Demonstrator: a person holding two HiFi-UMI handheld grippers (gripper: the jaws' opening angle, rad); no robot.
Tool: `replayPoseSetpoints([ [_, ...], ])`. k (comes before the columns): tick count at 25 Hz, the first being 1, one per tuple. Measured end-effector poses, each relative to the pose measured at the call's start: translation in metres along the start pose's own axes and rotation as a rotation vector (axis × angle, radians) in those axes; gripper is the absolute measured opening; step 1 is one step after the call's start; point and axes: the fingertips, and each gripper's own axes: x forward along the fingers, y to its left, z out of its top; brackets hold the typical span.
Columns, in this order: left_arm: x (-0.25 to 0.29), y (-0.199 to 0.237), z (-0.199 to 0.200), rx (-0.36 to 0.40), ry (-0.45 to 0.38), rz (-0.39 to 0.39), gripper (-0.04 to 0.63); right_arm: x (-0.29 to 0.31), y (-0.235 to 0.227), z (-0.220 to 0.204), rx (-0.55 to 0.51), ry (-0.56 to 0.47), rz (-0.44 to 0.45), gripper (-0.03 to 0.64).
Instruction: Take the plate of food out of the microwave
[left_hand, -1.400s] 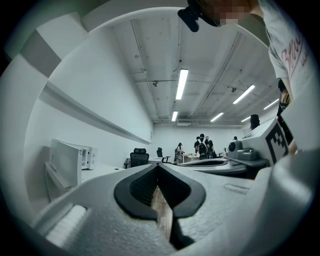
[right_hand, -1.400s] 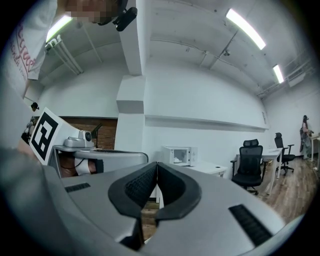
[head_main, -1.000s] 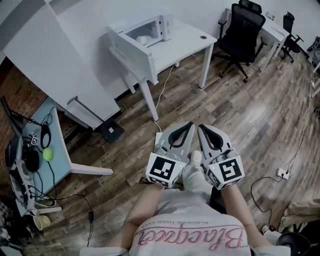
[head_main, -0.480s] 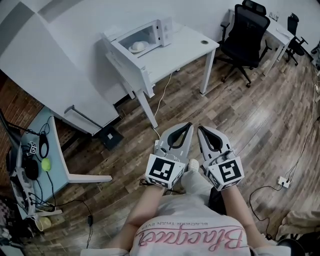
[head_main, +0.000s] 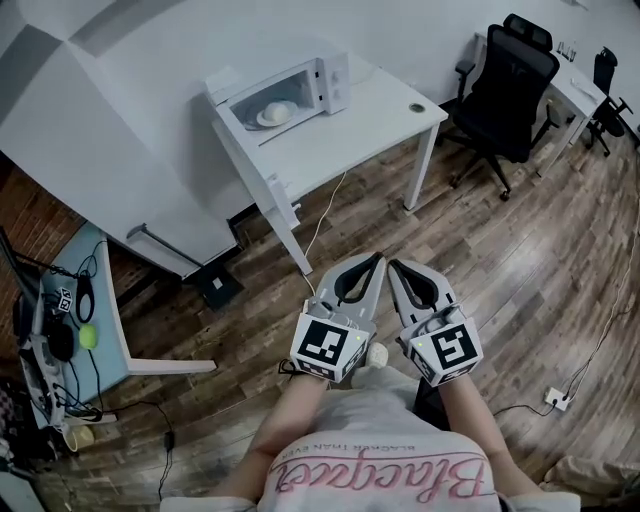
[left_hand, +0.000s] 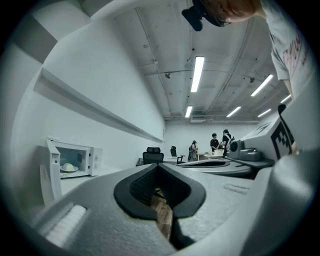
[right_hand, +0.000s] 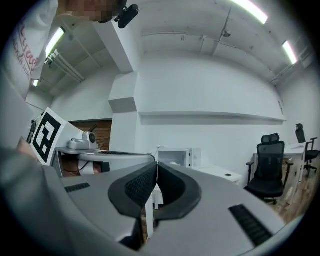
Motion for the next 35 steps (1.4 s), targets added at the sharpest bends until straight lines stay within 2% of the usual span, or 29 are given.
replayPoseSetpoints([
  [11, 0.072, 0.016, -0.002, 0.011, 0.012, 0.059, 0.005, 0.031, -0.074, 0.001, 0.020, -0.003, 0.061, 0.012],
  [14, 0.083, 0.019, -0.003, 0.011, 0.012, 0.066, 0.005, 0.036, -0.087, 0.001, 0.014, 0.004, 0.042, 0.012],
  [20, 0.094, 0.021, -0.002, 0.029, 0.006, 0.076, 0.005, 0.046, -0.094, 0.003, 0.003, 0.010, 0.052, 0.011],
  [25, 0.097, 0.033, -0.002, 0.040, -0.005, 0.080, 0.005, 0.059, -0.094, 0.009, 0.000, -0.032, 0.076, 0.011],
  [29, 0.105, 0.046, 0.004, 0.030, -0.037, 0.063, 0.005, 0.070, -0.094, 0.016, 0.030, -0.076, 0.133, 0.011],
  [33, 0.120, 0.061, -0.001, 0.039, -0.003, 0.009, 0.005, 0.088, -0.106, 0.014, 0.000, -0.051, 0.141, 0.011],
  [35, 0.128, 0.072, 0.000, 0.026, -0.015, 0.012, 0.005, 0.099, -0.117, 0.012, 0.008, -0.043, 0.140, 0.011],
])
